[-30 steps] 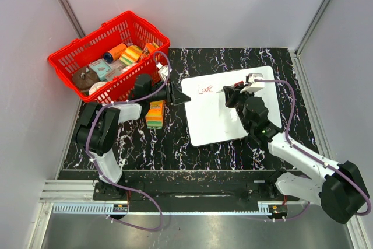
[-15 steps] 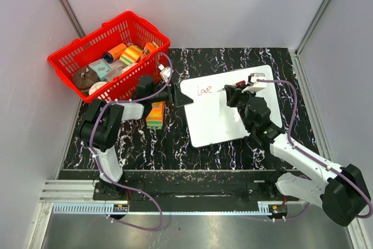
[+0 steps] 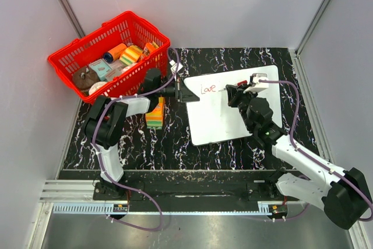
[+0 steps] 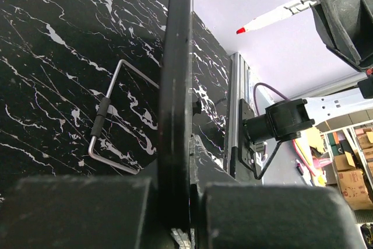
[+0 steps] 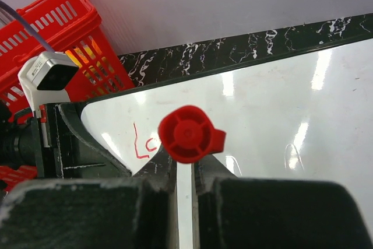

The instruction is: Write a sentence on the whiteboard

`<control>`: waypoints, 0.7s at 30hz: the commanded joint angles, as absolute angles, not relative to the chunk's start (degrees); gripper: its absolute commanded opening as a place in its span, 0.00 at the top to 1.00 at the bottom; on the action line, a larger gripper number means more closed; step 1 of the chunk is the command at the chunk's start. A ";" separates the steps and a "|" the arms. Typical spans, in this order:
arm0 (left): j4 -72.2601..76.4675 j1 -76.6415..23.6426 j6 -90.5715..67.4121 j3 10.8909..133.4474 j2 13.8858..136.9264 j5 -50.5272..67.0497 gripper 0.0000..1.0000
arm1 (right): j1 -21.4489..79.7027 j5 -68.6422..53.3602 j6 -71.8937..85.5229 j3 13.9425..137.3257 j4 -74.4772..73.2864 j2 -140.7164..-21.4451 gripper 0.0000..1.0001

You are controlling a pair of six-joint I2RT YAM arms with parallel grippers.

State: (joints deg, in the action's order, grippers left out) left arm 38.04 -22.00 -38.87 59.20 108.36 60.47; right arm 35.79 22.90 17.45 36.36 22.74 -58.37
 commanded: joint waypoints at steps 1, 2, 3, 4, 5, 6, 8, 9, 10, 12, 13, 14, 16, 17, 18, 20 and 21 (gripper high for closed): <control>31.22 -21.71 -24.36 61.08 108.20 56.34 1.00 | 35.24 23.03 16.44 38.41 22.06 -56.69 1.00; 30.33 -21.71 -22.61 61.26 108.02 56.60 1.00 | 35.24 23.03 16.52 38.23 21.97 -56.60 1.00; 29.54 -21.71 -21.98 61.35 107.76 56.78 1.00 | 35.24 22.94 16.26 37.97 21.80 -56.25 1.00; 29.01 -21.62 -21.71 61.26 107.32 57.04 1.00 | 35.24 22.85 16.17 37.88 21.80 -55.99 1.00; 29.18 -21.53 -21.27 61.26 107.23 58.35 1.00 | 35.24 22.76 16.00 37.62 21.62 -55.73 1.00; 29.35 -21.45 -21.18 61.17 106.97 59.14 1.00 | 35.16 22.76 15.82 37.44 21.53 -55.29 1.00; 30.06 -21.01 -21.18 61.17 106.61 61.42 1.00 | 35.24 22.50 15.47 37.44 21.10 -54.93 1.00; 30.41 -20.92 -21.18 61.00 106.35 62.22 1.00 | 35.24 22.33 15.38 37.35 21.09 -54.50 1.00; 30.41 -20.74 -21.18 60.91 105.91 62.84 1.00 | 35.16 22.24 15.21 37.27 21.09 -54.32 1.00; 31.37 -20.13 -21.62 60.12 105.30 64.68 1.00 | 35.24 21.54 14.85 37.27 21.18 -53.88 1.00; 31.38 -19.87 -21.80 59.86 104.51 65.21 1.00 | 35.24 21.27 14.94 37.27 21.27 -53.79 1.00; 31.55 -19.08 -21.97 58.98 103.89 66.43 1.00 | 35.24 20.66 14.85 37.18 21.53 -53.70 1.00; 30.51 -18.46 -20.75 58.01 101.97 66.62 1.00 | 35.16 19.95 14.59 36.74 22.32 -53.70 1.00; 28.15 -17.85 -17.44 57.92 101.34 65.84 1.00 | 35.16 19.43 14.50 36.48 23.37 -53.79 1.00; 24.21 -17.58 -16.18 58.01 100.90 65.22 1.00 | 35.24 19.25 14.33 36.04 23.81 -54.05 1.00; 21.81 -17.58 -13.90 58.70 100.46 63.90 1.00 | 35.24 18.64 14.15 35.69 25.48 -54.67 1.00; 19.36 -17.58 -13.36 59.15 100.55 63.37 1.00 | 35.24 18.37 13.98 35.16 26.18 -55.36 1.00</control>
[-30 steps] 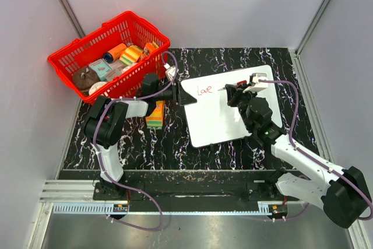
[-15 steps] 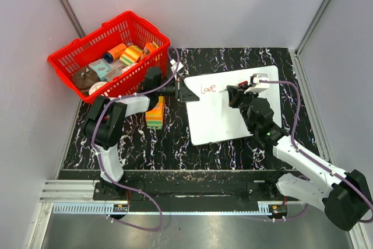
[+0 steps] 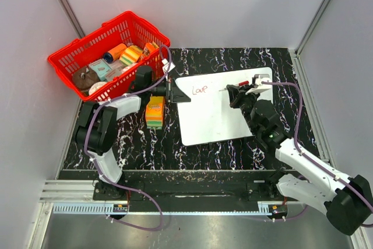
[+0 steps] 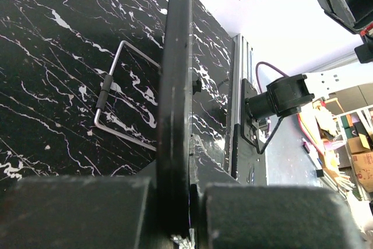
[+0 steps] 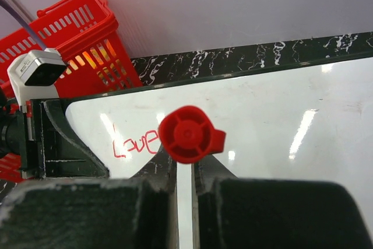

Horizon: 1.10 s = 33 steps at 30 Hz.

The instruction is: Write a sentence on the whiteboard

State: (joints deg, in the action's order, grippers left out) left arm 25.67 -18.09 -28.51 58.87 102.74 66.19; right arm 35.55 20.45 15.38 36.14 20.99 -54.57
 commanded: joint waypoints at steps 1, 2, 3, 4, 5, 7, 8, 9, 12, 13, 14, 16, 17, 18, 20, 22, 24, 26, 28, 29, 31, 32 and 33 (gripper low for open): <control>18.21 -17.58 -12.84 59.50 100.98 62.76 1.00 | 35.16 18.20 13.89 34.98 26.89 -55.72 1.00; 17.93 -17.58 -12.75 59.85 101.16 62.32 1.00 | 35.24 17.85 13.36 34.98 28.03 -55.90 1.00; 17.93 -17.58 -12.92 60.03 101.34 62.23 1.00 | 35.24 17.75 13.27 34.81 28.56 -56.42 1.00; 17.84 -17.67 -12.83 60.12 101.16 62.05 1.00 | 35.24 17.84 13.10 34.63 29.09 -56.60 1.00; 17.93 -17.58 -12.92 59.77 101.08 60.92 1.00 | 35.24 18.28 12.31 34.63 30.31 -56.95 1.00; 17.40 -17.67 -12.66 59.59 100.55 60.12 1.00 | 35.24 19.07 11.17 34.54 31.46 -58.00 1.00; 17.40 -17.58 -12.66 59.33 100.37 59.16 1.00 | 35.24 19.94 10.73 34.63 32.60 -58.44 1.00; 16.88 -17.58 -12.48 59.24 100.28 58.63 1.00 | 35.16 20.21 10.37 34.72 33.22 -59.32 1.00; 16.26 -17.75 -12.22 59.33 100.11 57.66 1.00 | 35.24 20.92 10.02 34.46 35.94 -60.81 1.00; 16.00 -17.84 -12.13 59.50 100.11 57.13 1.00 | 35.24 21.00 9.93 34.28 37.17 -61.08 1.00; 15.65 -17.93 -11.78 59.59 100.11 57.04 1.00 | 35.24 21.09 9.93 34.28 37.79 -61.34 1.00; 15.21 -18.19 -11.69 59.85 100.28 56.60 1.00 | 35.24 22.14 9.50 34.45 38.75 -62.66 1.00; 14.94 -18.28 -11.34 59.94 100.28 56.78 1.00 | 35.16 22.58 9.41 34.89 38.76 -63.36 1.00; 14.51 -18.37 -11.16 60.03 100.37 56.60 1.00 | 35.24 23.11 9.23 34.89 39.02 -63.72 1.00; 14.15 -18.46 -11.08 60.38 100.63 56.60 1.00 | 35.24 23.82 9.32 35.15 39.64 -64.16 1.00; 13.97 -18.46 -10.99 60.82 100.99 56.78 1.00 | 35.33 24.34 9.58 35.51 39.47 -64.60 1.00; 13.28 -18.46 -10.99 61.26 101.51 56.87 1.00 | 35.24 24.70 9.58 36.21 39.20 -65.56 1.00; 13.01 -18.72 -10.64 61.44 101.43 56.69 1.00 | 35.16 24.96 9.75 36.39 39.11 -66.18 1.00; 12.66 -18.98 -10.28 61.35 101.08 56.17 1.00 | 35.24 25.05 10.10 36.39 39.20 -66.36 1.00; 12.57 -18.98 -10.20 61.43 101.16 56.16 1.00 | 35.16 25.05 10.19 36.65 39.03 -66.71 1.00; 12.57 -18.98 -10.28 61.52 101.34 56.16 1.00 | 35.24 24.87 10.37 37.00 38.06 -67.15 1.00; 12.22 -18.98 -10.20 61.70 101.42 56.25 1.00 | 35.24 24.70 10.37 37.35 37.80 -67.41 1.00; 12.22 -19.07 -10.02 61.70 101.43 56.34 1.00 | 35.24 24.44 10.46 37.44 37.71 -67.50 1.00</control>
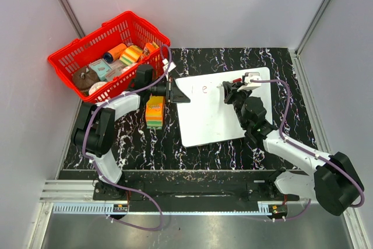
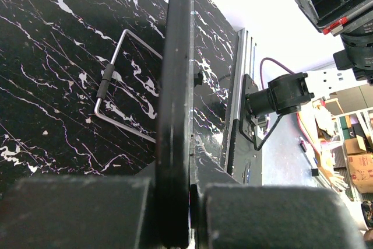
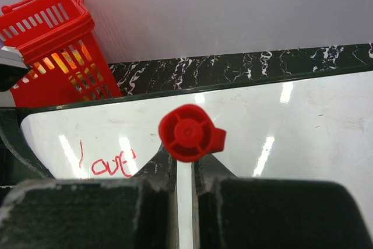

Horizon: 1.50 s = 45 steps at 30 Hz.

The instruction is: Write a sentence on the whiteboard

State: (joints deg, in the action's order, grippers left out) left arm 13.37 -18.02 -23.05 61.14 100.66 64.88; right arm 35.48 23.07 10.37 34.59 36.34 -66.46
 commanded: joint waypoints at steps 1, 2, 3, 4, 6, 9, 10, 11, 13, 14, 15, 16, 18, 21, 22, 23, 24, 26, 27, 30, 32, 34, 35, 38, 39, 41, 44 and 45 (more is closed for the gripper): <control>12.13 -19.16 -10.02 61.79 101.51 56.08 1.00 | 35.24 23.82 10.81 37.44 37.71 -67.41 1.00; 11.87 -19.16 -9.93 61.87 101.51 56.16 1.00 | 35.24 23.47 10.72 37.53 37.71 -67.41 1.00; 11.87 -19.16 -9.84 61.87 101.51 56.08 1.00 | 35.24 23.03 10.81 37.62 37.71 -67.41 1.00; 11.95 -19.25 -9.84 61.87 101.51 55.81 1.00 | 35.24 22.24 11.16 37.70 37.36 -67.33 1.00; 11.69 -19.34 -9.76 62.05 101.51 55.90 1.00 | 35.24 21.80 11.34 37.97 37.00 -67.41 1.00; 11.51 -19.34 -9.76 62.14 101.60 55.81 1.00 | 35.24 21.27 11.69 37.97 36.04 -67.68 1.00; 11.51 -19.34 -9.58 62.14 101.60 55.81 1.00 | 35.24 20.83 11.86 37.97 35.86 -67.68 1.00; 11.51 -19.34 -9.67 62.14 101.60 55.72 1.00 | 35.24 20.57 11.95 37.62 35.60 -67.59 1.00; 11.43 -19.34 -9.67 62.14 101.60 55.64 1.00 | 35.24 20.39 12.39 37.36 34.98 -67.33 1.00; 11.34 -19.34 -9.67 62.23 101.60 55.63 1.00 | 35.24 20.48 12.48 37.09 34.72 -67.15 1.00; 11.42 -19.34 -9.67 62.23 101.69 55.72 1.00 | 35.24 20.39 12.57 37.00 34.19 -67.06 1.00; 11.43 -19.42 -9.75 62.23 101.69 55.64 1.00 | 35.24 20.65 12.66 36.91 33.93 -66.89 1.00; 11.34 -19.42 -9.67 62.31 101.78 55.46 1.00 | 35.24 20.57 12.74 36.21 33.58 -66.27 1.00; 11.08 -19.51 -9.67 62.49 101.87 55.46 1.00 | 35.16 20.57 13.09 35.42 32.79 -65.39 1.00; 11.07 -19.42 -9.67 62.49 101.87 55.46 1.00 | 35.16 20.57 13.18 35.33 32.52 -65.22 1.00; 10.99 -19.42 -9.67 62.58 101.87 55.46 1.00 | 35.24 20.57 13.27 34.98 32.43 -64.95 1.00; 10.99 -19.42 -9.67 62.49 101.87 55.46 1.00 | 35.24 20.57 13.27 34.89 32.17 -64.86 1.00; 10.90 -19.51 -9.58 62.58 101.78 55.55 1.00 | 35.24 20.65 13.45 34.54 31.90 -64.69 1.00; 10.90 -19.51 -9.58 62.49 101.86 55.46 1.00 | 35.16 20.92 13.45 34.54 31.82 -64.60 1.00; 10.90 -19.51 -9.58 62.58 101.87 55.37 1.00 | 35.24 21.62 13.27 34.63 31.38 -64.51 1.00; 10.90 -19.51 -9.58 62.58 101.78 55.28 1.00 | 35.24 22.23 13.27 34.89 30.76 -64.51 1.00; 10.81 -19.51 -9.49 62.58 101.87 55.37 1.00 | 35.24 23.37 13.27 35.07 30.41 -64.51 1.00; 10.72 -19.51 -9.49 62.49 101.87 55.28 1.00 | 35.24 23.73 13.27 35.16 30.15 -64.42 1.00; 10.63 -19.51 -9.49 62.67 101.87 55.11 1.00 | 35.24 24.96 13.27 35.42 29.88 -64.51 1.00; 10.63 -19.51 -9.49 62.58 101.87 55.11 1.00 | 35.24 25.40 13.01 35.51 30.14 -64.60 1.00; 10.55 -19.60 -9.40 62.67 101.87 55.20 1.00 | 35.16 25.75 13.01 35.95 30.15 -64.69 1.00; 10.55 -19.60 -9.40 62.67 101.78 55.11 1.00 | 35.16 25.84 13.01 36.56 30.67 -65.21 1.00; 10.55 -19.69 -9.40 62.67 101.86 55.02 1.00 | 35.16 26.19 12.92 36.82 30.67 -65.21 1.00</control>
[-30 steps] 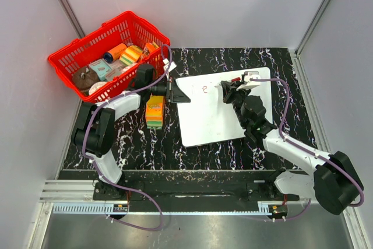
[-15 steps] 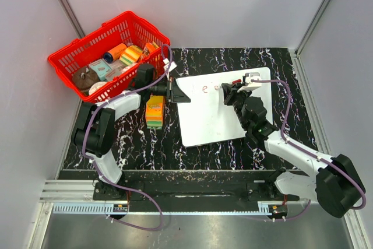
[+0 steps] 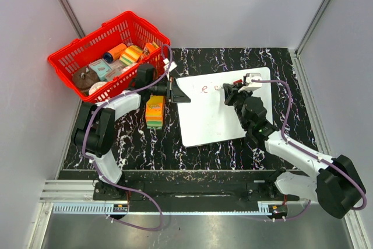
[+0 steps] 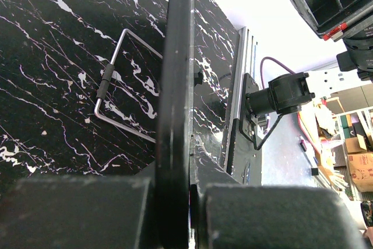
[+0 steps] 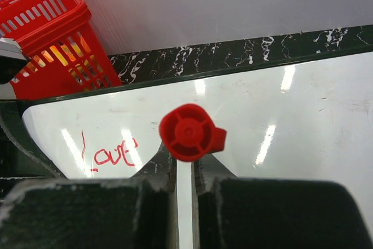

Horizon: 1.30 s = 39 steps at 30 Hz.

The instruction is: Write a sentence on the whiteboard

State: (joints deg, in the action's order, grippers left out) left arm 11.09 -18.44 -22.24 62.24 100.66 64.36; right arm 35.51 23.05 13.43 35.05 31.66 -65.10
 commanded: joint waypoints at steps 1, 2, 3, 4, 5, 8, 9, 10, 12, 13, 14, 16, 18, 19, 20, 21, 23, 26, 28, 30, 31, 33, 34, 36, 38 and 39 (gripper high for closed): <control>10.55 -19.60 -9.40 62.58 101.78 55.02 1.00 | 35.24 26.37 13.01 37.26 30.67 -65.48 1.00; 10.55 -19.60 -9.40 62.67 101.86 55.02 1.00 | 35.24 26.63 13.01 37.35 30.76 -65.57 1.00; 10.55 -19.60 -9.40 62.67 101.87 55.11 1.00 | 35.24 26.63 12.75 37.61 30.94 -65.65 1.00; 10.55 -19.60 -9.40 62.67 101.78 55.02 1.00 | 35.24 26.63 12.83 38.05 31.11 -65.92 1.00; 10.46 -19.60 -9.40 62.67 101.78 55.02 1.00 | 35.24 26.54 12.75 38.32 31.11 -66.09 1.00; 10.46 -19.69 -9.32 62.67 101.86 55.02 1.00 | 35.24 26.54 12.75 39.11 31.29 -66.53 1.00; 10.46 -19.69 -9.32 62.67 101.87 55.02 1.00 | 35.24 26.72 12.83 39.20 31.29 -66.62 1.00; 10.37 -19.69 -9.32 62.67 101.87 54.93 1.00 | 35.24 26.89 12.83 39.55 31.38 -66.71 1.00; 10.37 -19.69 -9.23 62.67 101.78 55.02 1.00 | 35.24 26.89 12.66 39.73 31.11 -66.88 1.00; 10.28 -19.69 -9.23 62.67 101.86 55.02 1.00 | 35.24 26.89 12.66 39.90 31.11 -67.06 1.00; 10.28 -19.69 -9.23 62.75 101.87 54.93 1.00 | 35.16 26.89 12.57 39.99 30.77 -67.06 1.00; 10.20 -19.77 -9.14 62.75 101.87 54.93 1.00 | 35.16 26.98 12.57 40.08 30.76 -66.97 1.00; 10.20 -19.78 -9.14 62.84 101.95 55.02 1.00 | 35.24 26.63 12.66 39.90 30.50 -67.06 1.00; 10.11 -19.78 -9.14 62.93 102.04 54.93 1.00 | 35.24 26.54 12.74 39.99 30.41 -67.06 1.00; 10.02 -19.78 -9.14 62.93 102.13 54.93 1.00 | 35.16 26.37 12.83 39.90 30.06 -67.06 1.00; 10.02 -19.86 -9.14 62.93 101.95 54.93 1.00 | 35.24 26.28 12.75 39.90 29.88 -67.06 1.00; 9.93 -19.86 -9.05 63.02 101.95 55.02 1.00 | 35.24 26.02 12.92 39.55 29.62 -66.89 1.00; 9.93 -19.86 -9.05 63.02 102.13 55.02 1.00 | 35.24 25.58 13.18 38.94 29.27 -66.71 1.00; 9.76 -19.86 -8.97 63.10 102.13 54.93 1.00 | 35.24 25.49 13.27 38.58 28.92 -66.71 1.00; 9.67 -19.95 -8.96 63.19 102.22 54.93 1.00 | 35.24 25.58 13.36 38.15 28.57 -66.45 1.00; 9.67 -19.86 -8.96 63.19 102.22 55.02 1.00 | 35.24 25.58 13.45 37.97 28.39 -66.45 1.00; 9.49 -19.86 -8.96 63.28 102.22 54.84 1.00 | 35.24 25.40 13.62 37.62 28.30 -66.27 1.00; 9.49 -19.95 -8.88 63.37 102.22 54.93 1.00 | 35.16 25.31 13.80 37.62 28.13 -66.18 1.00; 9.41 -19.95 -8.88 63.28 102.30 54.84 1.00 | 35.16 25.22 13.97 37.44 27.78 -66.27 1.00; 9.40 -20.04 -8.79 63.37 102.30 54.84 1.00 | 35.25 25.14 14.06 37.44 27.51 -66.18 1.00; 9.32 -19.95 -8.79 63.46 102.30 54.84 1.00 | 35.24 25.22 14.24 37.18 27.34 -66.09 1.00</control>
